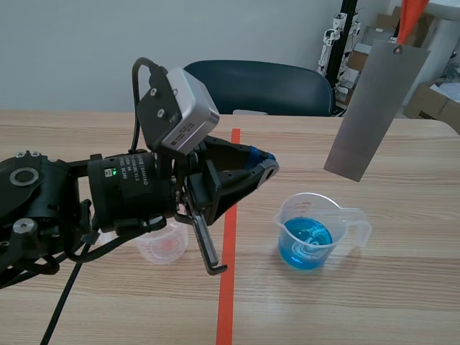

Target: Do the redox reaction experiment. move the plate over the left beaker

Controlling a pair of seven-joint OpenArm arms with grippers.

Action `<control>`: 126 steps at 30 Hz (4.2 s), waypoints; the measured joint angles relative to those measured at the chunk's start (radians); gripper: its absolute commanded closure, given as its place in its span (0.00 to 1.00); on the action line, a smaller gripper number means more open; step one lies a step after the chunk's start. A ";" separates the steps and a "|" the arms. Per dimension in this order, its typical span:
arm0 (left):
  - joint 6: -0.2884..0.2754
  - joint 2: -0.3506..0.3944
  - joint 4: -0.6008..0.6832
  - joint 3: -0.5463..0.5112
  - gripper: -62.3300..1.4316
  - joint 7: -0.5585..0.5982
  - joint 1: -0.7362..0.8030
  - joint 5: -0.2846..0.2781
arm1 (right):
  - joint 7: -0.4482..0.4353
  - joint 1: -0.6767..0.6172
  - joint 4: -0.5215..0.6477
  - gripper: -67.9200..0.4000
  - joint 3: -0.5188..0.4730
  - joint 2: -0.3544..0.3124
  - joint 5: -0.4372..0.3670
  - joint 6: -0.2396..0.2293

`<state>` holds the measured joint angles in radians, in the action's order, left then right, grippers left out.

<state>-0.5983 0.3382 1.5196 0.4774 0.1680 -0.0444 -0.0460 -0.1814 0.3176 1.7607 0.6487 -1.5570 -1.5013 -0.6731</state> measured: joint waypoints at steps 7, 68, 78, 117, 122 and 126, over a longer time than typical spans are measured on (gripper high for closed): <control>0.000 0.000 0.000 0.000 0.93 0.000 0.000 0.000 | 0.000 0.000 0.000 1.00 0.000 0.000 0.000 0.000; -0.001 0.005 0.000 0.000 0.93 0.001 0.000 0.000 | -0.002 0.000 0.000 1.00 0.000 0.000 0.000 0.000; 0.001 0.140 0.000 -0.022 0.58 0.107 0.051 -0.007 | -0.012 0.000 0.000 1.00 0.000 0.000 0.000 0.000; 0.002 0.601 0.000 -0.617 0.00 0.694 0.914 -0.175 | 0.145 0.023 0.098 1.00 -0.132 0.289 0.214 0.033; 0.002 0.601 0.000 -0.679 0.00 0.727 0.964 -0.245 | 0.211 0.071 0.098 1.00 -0.132 0.369 0.211 0.033; 0.003 0.601 0.000 -0.705 0.00 0.724 0.967 -0.257 | 0.270 0.079 0.098 1.00 -0.132 0.444 0.245 0.033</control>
<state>-0.5953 0.9394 1.5200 -0.2276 0.8925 0.9226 -0.3031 0.0891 0.3962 1.8591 0.5167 -1.1130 -1.2560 -0.6399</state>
